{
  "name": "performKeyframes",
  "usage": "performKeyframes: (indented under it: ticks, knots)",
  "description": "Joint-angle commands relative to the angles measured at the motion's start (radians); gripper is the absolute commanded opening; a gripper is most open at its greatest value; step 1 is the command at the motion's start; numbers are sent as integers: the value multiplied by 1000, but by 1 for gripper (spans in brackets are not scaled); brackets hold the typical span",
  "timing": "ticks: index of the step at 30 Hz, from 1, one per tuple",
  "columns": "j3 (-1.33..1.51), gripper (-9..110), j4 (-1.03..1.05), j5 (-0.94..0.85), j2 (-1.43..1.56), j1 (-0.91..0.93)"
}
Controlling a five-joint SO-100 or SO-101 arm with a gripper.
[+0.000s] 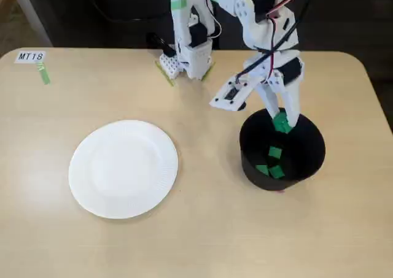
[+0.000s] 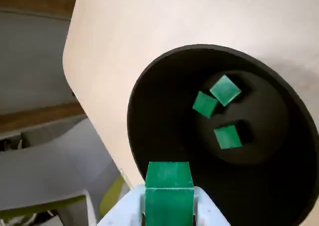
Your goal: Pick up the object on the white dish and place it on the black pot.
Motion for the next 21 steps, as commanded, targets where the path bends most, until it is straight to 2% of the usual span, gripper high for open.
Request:
performKeyframes:
  ticks: [1, 21]
  knots:
    - [-5, 0, -26, -26, -26, -20]
    - [-166, 0, -58, -173, -377, -43]
